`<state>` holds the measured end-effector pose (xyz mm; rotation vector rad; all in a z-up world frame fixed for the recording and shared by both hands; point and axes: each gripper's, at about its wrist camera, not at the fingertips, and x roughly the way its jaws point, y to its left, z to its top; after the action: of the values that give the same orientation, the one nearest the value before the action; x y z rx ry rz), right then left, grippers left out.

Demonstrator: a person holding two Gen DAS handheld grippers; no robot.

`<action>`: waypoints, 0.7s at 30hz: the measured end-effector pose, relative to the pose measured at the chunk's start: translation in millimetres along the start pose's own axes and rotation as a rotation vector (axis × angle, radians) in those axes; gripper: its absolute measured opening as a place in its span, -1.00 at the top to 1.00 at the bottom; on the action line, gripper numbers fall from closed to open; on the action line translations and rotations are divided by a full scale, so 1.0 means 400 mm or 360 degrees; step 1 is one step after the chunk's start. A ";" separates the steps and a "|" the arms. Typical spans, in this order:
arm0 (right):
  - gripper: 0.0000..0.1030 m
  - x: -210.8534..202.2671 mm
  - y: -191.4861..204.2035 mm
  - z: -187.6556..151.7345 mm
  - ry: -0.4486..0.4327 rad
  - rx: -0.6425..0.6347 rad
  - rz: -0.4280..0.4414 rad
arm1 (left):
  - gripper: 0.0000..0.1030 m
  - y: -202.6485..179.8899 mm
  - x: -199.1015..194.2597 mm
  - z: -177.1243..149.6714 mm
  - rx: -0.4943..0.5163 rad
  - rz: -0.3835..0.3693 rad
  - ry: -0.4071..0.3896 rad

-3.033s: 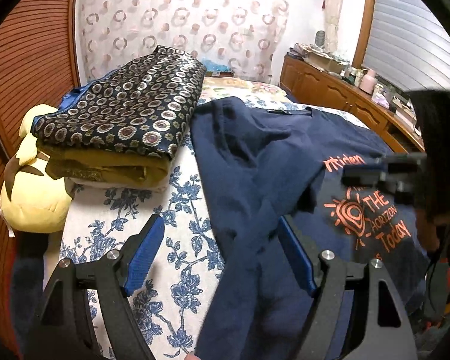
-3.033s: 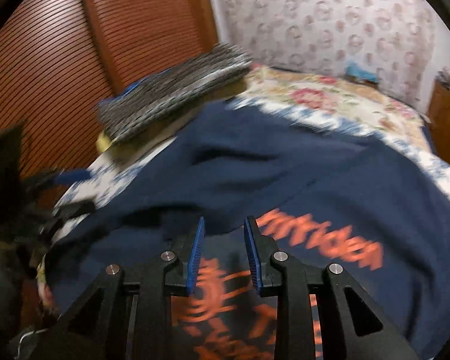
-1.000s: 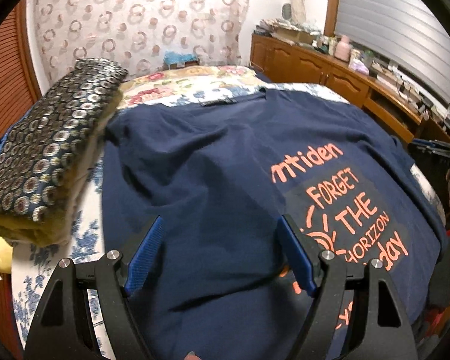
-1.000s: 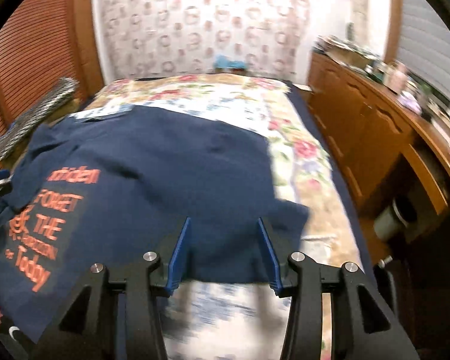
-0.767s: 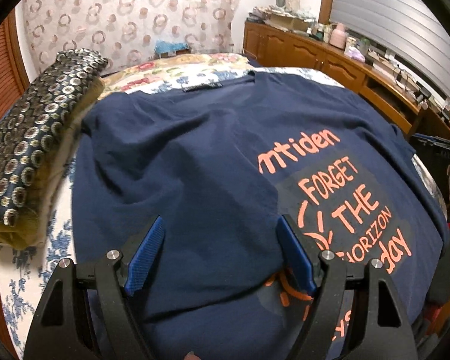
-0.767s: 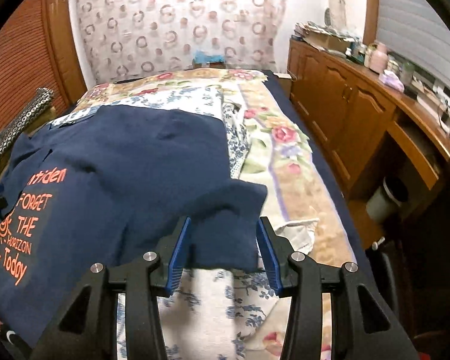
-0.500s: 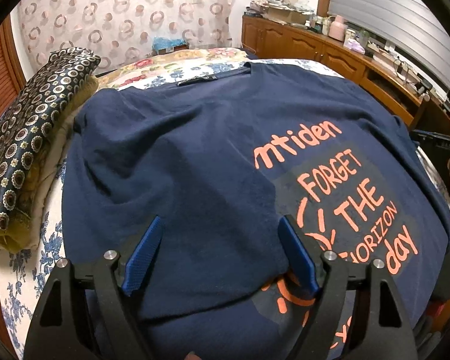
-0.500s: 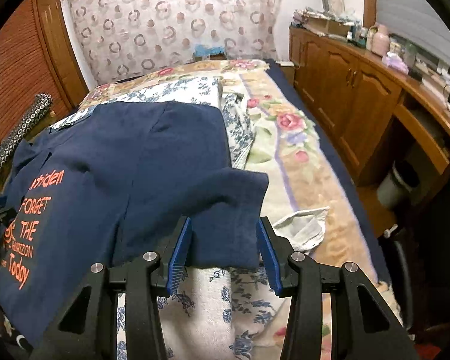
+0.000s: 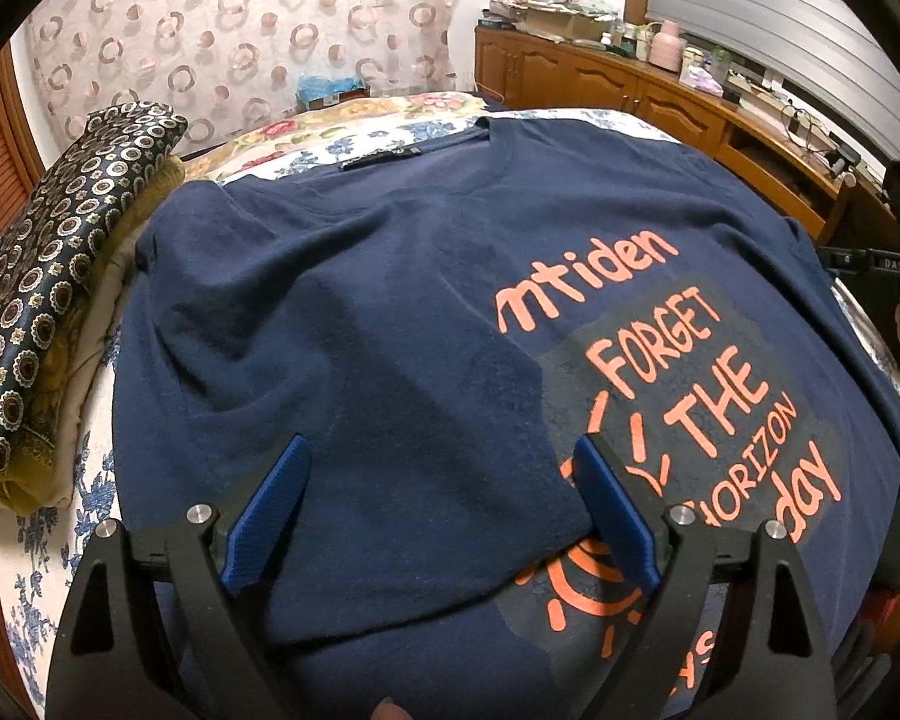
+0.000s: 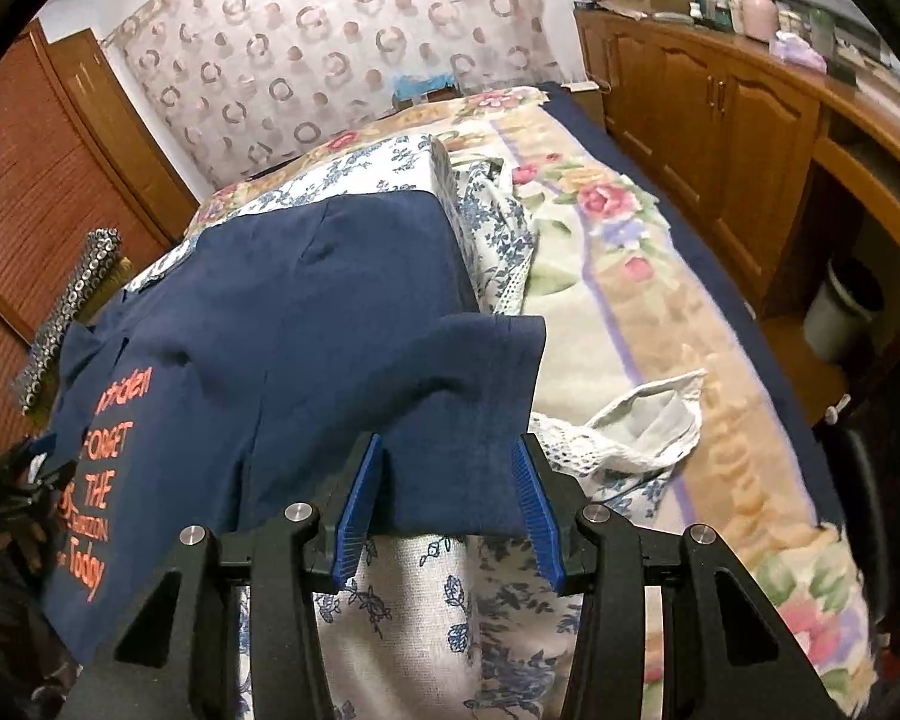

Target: Fold small clothes

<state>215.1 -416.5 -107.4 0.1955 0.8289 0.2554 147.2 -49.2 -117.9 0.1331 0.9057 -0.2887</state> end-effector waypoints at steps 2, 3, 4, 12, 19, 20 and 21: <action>0.10 -0.002 -0.003 -0.002 0.0008 0.0008 0.0020 | -0.77 -0.004 0.002 0.000 0.0002 -0.0001 0.0000; 0.16 -0.006 0.000 -0.006 0.0009 0.0004 0.0026 | -0.77 -0.005 0.002 0.000 0.0003 -0.0003 0.0001; 0.25 -0.008 0.002 -0.007 0.0006 -0.0009 0.0042 | -0.83 -0.008 0.004 0.000 0.0008 -0.0013 0.0006; 0.90 -0.043 0.052 -0.011 -0.0093 -0.0245 -0.0145 | -0.96 -0.021 0.010 0.005 0.0037 -0.0030 0.0025; 0.91 -0.114 0.132 0.016 -0.0293 -0.0397 -0.0108 | -0.98 -0.023 0.010 0.006 0.0036 -0.0025 0.0026; 0.91 -0.120 0.153 0.017 -0.0308 -0.0431 -0.0090 | -0.98 -0.020 0.013 0.008 0.0036 -0.0024 0.0027; 0.91 -0.124 0.178 0.017 -0.0316 -0.0470 -0.0062 | -0.99 -0.020 0.013 0.008 0.0035 -0.0023 0.0027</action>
<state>177.7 -364.2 -49.1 -0.0716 0.5893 0.3130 150.2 -58.6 -120.2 0.1497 0.9209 -0.3116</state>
